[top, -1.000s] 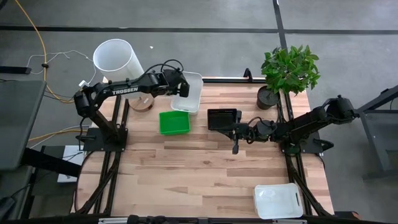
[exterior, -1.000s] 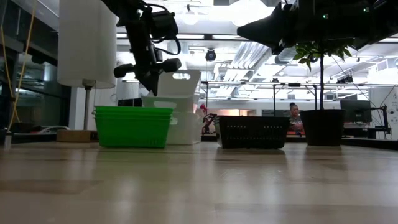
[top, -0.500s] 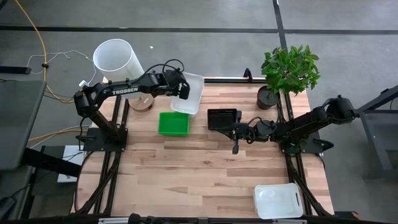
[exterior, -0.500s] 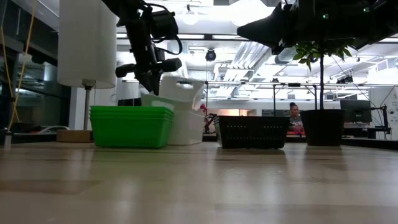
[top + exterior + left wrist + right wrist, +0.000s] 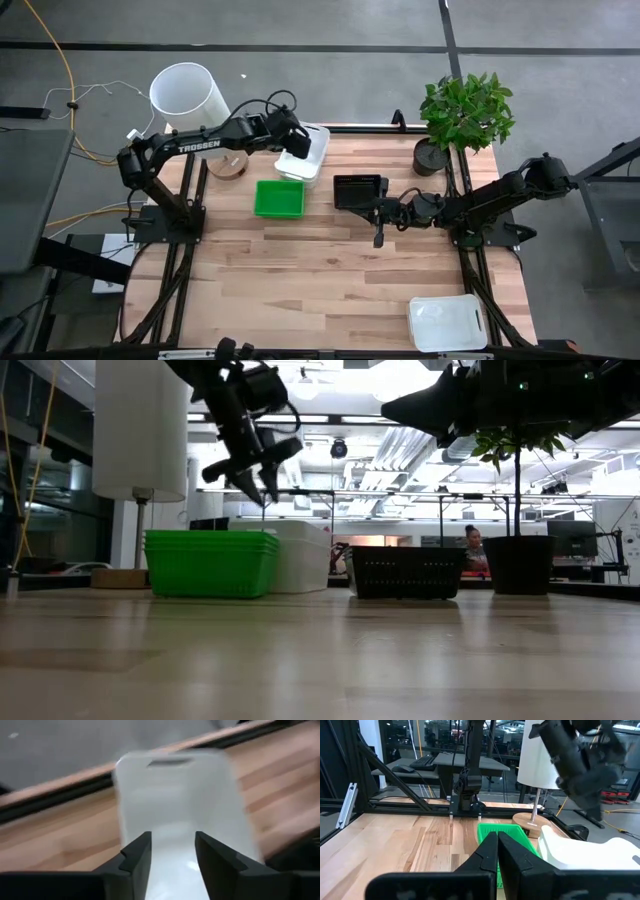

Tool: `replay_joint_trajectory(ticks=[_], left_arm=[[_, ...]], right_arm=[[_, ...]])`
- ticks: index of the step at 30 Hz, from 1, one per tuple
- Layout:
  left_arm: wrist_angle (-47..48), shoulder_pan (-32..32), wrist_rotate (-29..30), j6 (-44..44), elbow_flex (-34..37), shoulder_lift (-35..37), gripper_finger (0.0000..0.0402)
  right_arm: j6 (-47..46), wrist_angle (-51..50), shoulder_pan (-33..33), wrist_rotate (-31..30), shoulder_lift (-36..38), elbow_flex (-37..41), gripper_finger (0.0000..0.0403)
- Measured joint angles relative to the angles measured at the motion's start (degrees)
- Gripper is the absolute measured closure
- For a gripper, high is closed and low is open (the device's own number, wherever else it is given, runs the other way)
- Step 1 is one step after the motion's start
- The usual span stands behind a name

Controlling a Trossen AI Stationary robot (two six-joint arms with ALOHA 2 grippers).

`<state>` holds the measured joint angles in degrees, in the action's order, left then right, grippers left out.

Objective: Stack baskets by color
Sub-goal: Stack the bottom white bin on the white bin

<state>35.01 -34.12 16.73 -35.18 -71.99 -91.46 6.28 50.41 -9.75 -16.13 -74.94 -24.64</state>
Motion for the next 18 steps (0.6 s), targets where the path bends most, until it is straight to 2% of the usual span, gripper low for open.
replay_joint_trajectory(ticks=[7,12,15,18], left_arm=[[-9.95,1.33,-6.14,3.51,-0.04,4.98,0.0239],[-17.52,6.43,-8.83,13.53,-0.04,10.43,0.0240],[-17.04,12.13,-8.03,19.62,-0.04,13.76,0.0240],[-18.42,19.53,-2.06,23.99,1.72,16.89,0.0240]], right_arm=[[-0.02,0.01,-0.01,0.00,0.00,0.00,0.0403],[-0.37,0.02,-0.01,-0.01,0.00,-0.02,0.0403],[-0.42,0.02,-0.01,0.01,0.00,-0.02,0.0403],[-0.47,0.02,0.01,0.01,0.00,-0.02,0.0403]])
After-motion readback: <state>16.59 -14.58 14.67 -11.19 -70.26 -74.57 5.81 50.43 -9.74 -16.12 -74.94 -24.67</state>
